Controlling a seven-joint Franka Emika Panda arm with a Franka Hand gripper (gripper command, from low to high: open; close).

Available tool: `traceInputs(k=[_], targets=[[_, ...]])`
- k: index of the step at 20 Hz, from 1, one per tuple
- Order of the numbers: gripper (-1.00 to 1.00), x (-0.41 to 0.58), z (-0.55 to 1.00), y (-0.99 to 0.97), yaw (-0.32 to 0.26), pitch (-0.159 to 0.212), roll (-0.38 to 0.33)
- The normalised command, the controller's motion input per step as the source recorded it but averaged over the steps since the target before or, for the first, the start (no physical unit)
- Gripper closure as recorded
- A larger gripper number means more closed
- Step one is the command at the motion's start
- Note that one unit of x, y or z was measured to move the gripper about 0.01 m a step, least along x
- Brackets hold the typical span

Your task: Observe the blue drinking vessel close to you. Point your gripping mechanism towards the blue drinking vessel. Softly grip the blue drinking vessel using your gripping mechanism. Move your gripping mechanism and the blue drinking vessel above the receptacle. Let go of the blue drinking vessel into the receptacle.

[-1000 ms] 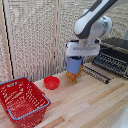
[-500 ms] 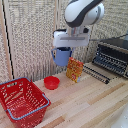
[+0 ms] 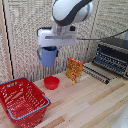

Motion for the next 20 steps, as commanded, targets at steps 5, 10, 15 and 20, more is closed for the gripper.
traceInputs(k=[5, 10, 15, 20], targets=[[1.0, 0.087, -0.01, 1.0, 0.009, 0.07, 0.0], [1.0, 0.114, -0.07, 1.0, 0.01, 0.108, -0.004], [1.0, 0.069, -0.49, 0.66, 0.036, 0.071, -0.088], [1.0, 0.162, -0.73, 0.15, 0.021, 0.01, -0.168]])
